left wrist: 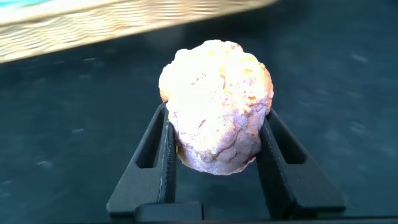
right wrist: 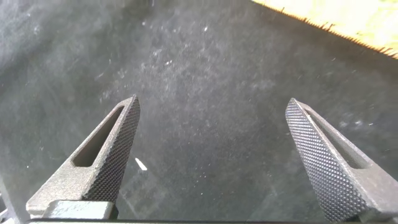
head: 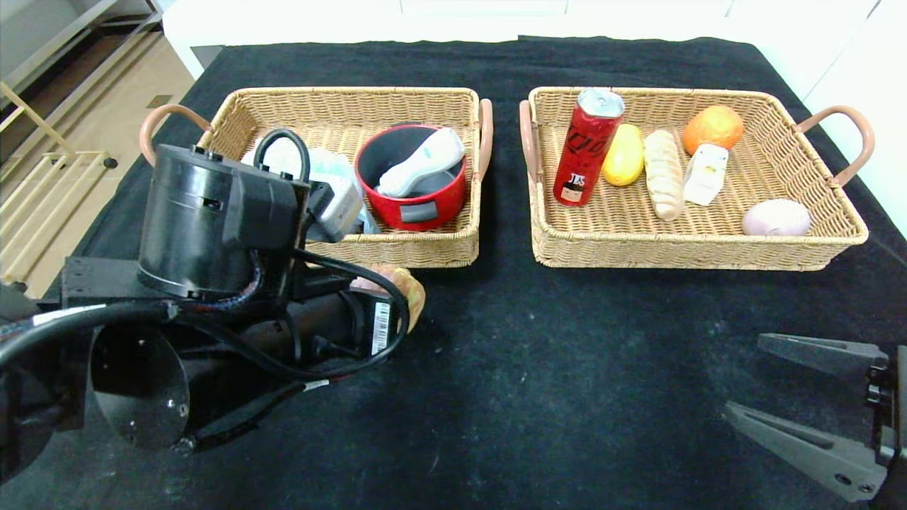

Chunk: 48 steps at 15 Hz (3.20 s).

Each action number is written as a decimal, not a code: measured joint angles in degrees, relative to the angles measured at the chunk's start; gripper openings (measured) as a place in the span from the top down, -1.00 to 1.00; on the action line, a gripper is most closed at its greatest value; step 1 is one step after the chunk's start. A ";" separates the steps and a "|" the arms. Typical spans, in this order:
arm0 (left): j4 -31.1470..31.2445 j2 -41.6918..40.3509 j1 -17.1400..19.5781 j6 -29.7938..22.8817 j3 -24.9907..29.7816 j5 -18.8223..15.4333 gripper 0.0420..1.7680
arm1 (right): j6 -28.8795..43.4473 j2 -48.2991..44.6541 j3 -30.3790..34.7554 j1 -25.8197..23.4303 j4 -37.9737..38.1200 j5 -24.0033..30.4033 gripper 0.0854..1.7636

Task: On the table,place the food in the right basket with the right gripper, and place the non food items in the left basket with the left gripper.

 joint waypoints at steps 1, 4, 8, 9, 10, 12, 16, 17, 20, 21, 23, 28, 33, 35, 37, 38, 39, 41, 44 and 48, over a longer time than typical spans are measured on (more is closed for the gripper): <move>-0.65 0.56 -1.76 0.00 -0.05 -0.02 0.12 | -0.02 -0.33 -0.55 -0.76 0.74 0.01 -0.94; -2.76 3.86 -7.61 0.17 -0.46 0.22 0.12 | -0.20 -1.05 -2.76 -3.71 2.78 0.06 -0.94; -5.02 9.94 -13.29 1.02 -4.16 0.68 0.12 | -0.33 -2.54 -3.79 -5.72 2.91 0.09 -0.94; -6.10 11.64 -14.43 1.94 -5.58 1.10 0.12 | -0.33 -2.86 -3.99 -6.01 2.91 0.06 -0.94; -6.99 13.43 -15.65 2.73 -7.38 1.79 0.12 | -0.35 -3.28 -4.16 -6.24 2.89 0.06 -0.94; -7.69 16.80 -17.25 3.60 -10.80 3.28 0.12 | -0.33 -4.08 -4.32 -6.55 2.94 0.09 -0.94; -7.89 22.58 -19.70 5.41 -16.64 3.80 0.13 | -0.28 -5.24 -4.84 -7.39 2.95 0.11 -0.94; -8.02 23.54 -19.96 5.41 -17.09 3.75 0.13 | -0.28 -5.40 -4.96 -7.73 2.91 0.23 -0.94; -8.13 25.89 -20.11 5.39 -18.63 3.78 0.13 | -0.27 -5.71 -5.18 -8.11 2.95 0.22 -0.94; -8.13 26.49 -20.11 5.17 -19.26 3.83 0.13 | -0.27 -5.73 -5.27 -8.19 2.95 0.22 -0.94; -8.06 27.45 -20.09 5.00 -19.83 3.96 0.13 | -0.27 -5.71 -5.29 -8.19 2.91 0.22 -0.94; -8.14 28.39 -20.11 4.72 -20.03 3.96 -0.33 | -0.24 -5.49 -5.25 -8.19 3.00 0.23 -0.94; -8.17 28.76 -20.11 4.64 -20.16 4.05 -0.61 | -0.02 -5.33 -5.23 -8.17 3.00 0.28 -0.94; -8.03 28.73 -20.11 4.86 -20.16 4.69 -0.69 | 0.02 -5.40 -5.25 -8.13 3.00 0.30 -0.94; -8.00 28.67 -20.11 4.97 -19.94 5.42 -0.74 | 0.00 -5.55 -5.25 -8.06 2.95 0.39 -0.94; -8.03 28.65 -20.11 4.94 -19.81 5.46 -0.77 | 0.02 -5.60 -5.23 -7.95 2.95 0.44 -0.94; -8.03 28.61 -20.11 4.91 -19.76 5.51 -0.79 | 0.00 -5.62 -5.18 -7.89 2.97 0.44 -0.94; -7.97 28.50 -20.11 5.02 -19.65 5.64 -0.82 | 0.00 -5.71 -5.14 -7.80 2.91 0.41 -0.94; -7.31 27.76 -20.48 5.00 -19.02 6.28 -0.86 | 0.00 -6.31 -4.90 -7.53 2.97 0.41 -0.94; -7.25 25.86 -20.86 4.58 -18.32 6.31 -0.89 | 0.02 -7.14 -4.99 -7.39 4.43 0.41 -0.94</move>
